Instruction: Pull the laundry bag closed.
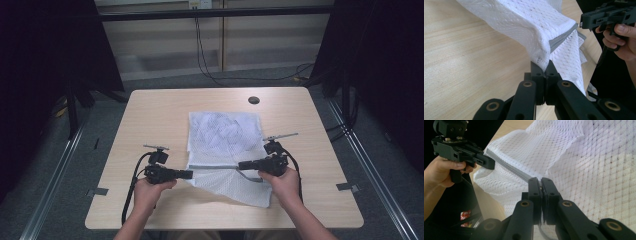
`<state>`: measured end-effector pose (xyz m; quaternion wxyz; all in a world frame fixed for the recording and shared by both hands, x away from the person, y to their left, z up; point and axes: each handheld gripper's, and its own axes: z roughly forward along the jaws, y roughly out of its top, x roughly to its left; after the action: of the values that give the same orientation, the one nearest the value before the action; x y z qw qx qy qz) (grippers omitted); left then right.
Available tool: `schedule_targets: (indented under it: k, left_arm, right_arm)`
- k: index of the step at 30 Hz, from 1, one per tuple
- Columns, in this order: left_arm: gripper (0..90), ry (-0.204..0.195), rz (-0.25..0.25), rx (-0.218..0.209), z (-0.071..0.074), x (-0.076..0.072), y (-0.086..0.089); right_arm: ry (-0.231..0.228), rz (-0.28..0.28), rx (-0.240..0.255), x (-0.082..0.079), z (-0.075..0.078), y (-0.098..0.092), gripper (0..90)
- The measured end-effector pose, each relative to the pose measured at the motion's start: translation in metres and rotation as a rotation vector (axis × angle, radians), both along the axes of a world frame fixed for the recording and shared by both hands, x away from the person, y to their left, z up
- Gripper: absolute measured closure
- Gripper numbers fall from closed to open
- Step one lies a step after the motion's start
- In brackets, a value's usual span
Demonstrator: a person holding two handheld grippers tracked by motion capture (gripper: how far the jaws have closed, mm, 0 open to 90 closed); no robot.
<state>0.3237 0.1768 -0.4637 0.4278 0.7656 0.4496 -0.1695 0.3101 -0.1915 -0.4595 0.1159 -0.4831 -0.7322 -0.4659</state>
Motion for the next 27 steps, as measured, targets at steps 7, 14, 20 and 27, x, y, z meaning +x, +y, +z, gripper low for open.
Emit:
schedule_targets:
  k: [7,14,20,27]
  left_arm:
    - [89.5,0.001,-0.001,0.002,0.0003,-0.0002,-0.0011]
    - [89.5,0.009,-0.008,-0.002,0.0,0.0004,-0.0032]
    - [89.5,0.009,-0.015,-0.006,-0.0002,0.0015,-0.0025]
    - [89.5,0.009,-0.018,-0.002,0.0002,0.0018,-0.0037]
  right_arm:
    - [0.001,-0.006,-0.002,-0.0007,-0.0003,-0.0029,87.2]
    - [0.011,-0.011,0.008,-0.0012,-0.0019,-0.0054,87.1]
    - [0.011,-0.017,0.001,-0.002,-0.0021,-0.0082,87.2]
    - [0.012,-0.015,0.003,-0.0026,-0.0018,-0.0103,87.2]
